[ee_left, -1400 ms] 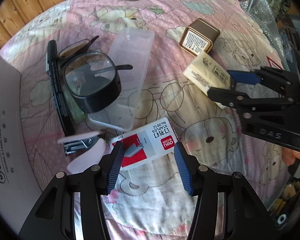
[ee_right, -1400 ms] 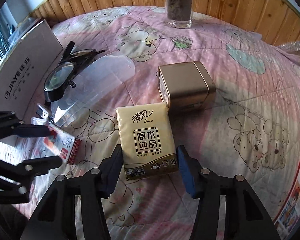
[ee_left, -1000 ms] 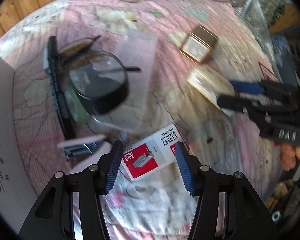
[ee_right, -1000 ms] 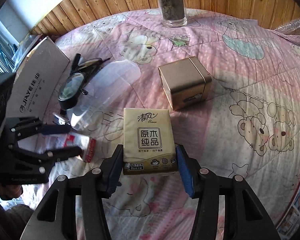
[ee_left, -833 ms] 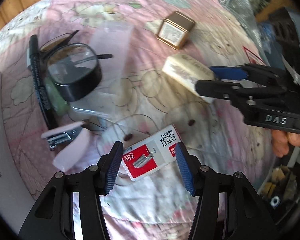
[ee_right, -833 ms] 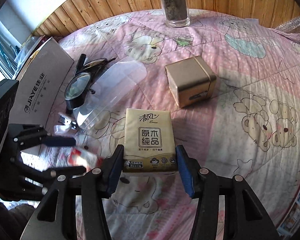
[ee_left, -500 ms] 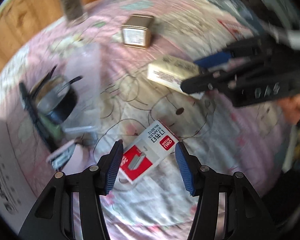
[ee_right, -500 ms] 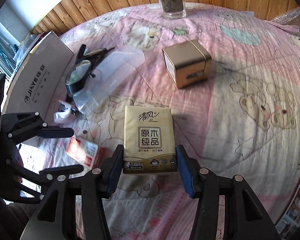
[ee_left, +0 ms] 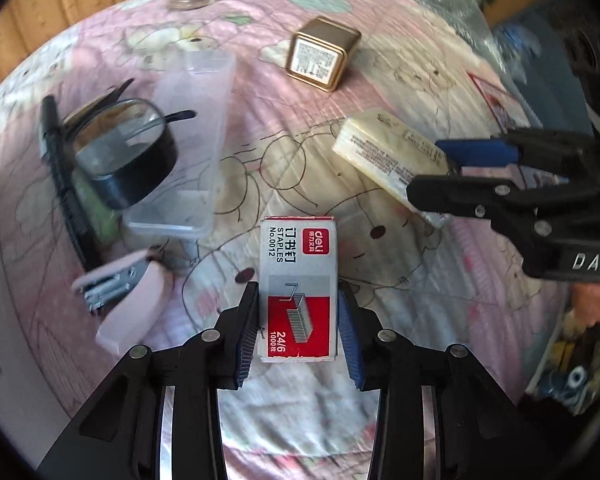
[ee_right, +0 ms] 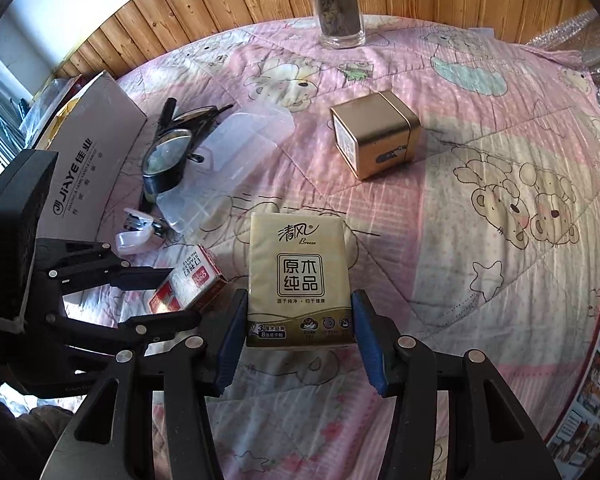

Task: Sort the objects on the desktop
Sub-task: 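Grasp the red-and-white staples box with the left tool while the right holds the tissue pack, then carry the staples box and yellow tissue pack over the white box with both tools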

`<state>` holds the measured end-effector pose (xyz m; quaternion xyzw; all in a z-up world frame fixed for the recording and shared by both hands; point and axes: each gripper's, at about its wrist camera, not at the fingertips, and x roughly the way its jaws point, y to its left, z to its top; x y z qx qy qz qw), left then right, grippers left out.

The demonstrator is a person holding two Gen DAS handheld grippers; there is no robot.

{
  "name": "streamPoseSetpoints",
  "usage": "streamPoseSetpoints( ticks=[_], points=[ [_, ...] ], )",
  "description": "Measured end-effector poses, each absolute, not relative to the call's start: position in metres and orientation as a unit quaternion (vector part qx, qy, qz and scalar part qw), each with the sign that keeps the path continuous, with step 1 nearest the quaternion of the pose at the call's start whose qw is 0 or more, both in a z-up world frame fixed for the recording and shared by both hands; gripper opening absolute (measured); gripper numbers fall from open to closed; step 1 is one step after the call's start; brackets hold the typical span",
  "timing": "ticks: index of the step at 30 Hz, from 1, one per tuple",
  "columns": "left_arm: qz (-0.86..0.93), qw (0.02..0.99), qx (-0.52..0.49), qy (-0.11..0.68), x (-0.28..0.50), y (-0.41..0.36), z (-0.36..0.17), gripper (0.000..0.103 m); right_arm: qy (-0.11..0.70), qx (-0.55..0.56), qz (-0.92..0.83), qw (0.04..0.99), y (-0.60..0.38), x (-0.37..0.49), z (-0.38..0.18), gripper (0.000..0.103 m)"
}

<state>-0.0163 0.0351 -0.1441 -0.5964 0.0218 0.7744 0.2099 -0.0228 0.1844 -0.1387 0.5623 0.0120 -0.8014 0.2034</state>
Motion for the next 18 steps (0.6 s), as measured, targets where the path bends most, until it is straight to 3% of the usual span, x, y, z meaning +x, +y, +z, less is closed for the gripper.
streamPoseSetpoints(
  ticks=[18],
  points=[
    [0.835,0.126,-0.527,-0.093,0.016,-0.022,-0.056,0.038,0.089,0.526,-0.811,0.241,0.118,0.003,-0.075,0.052]
  ],
)
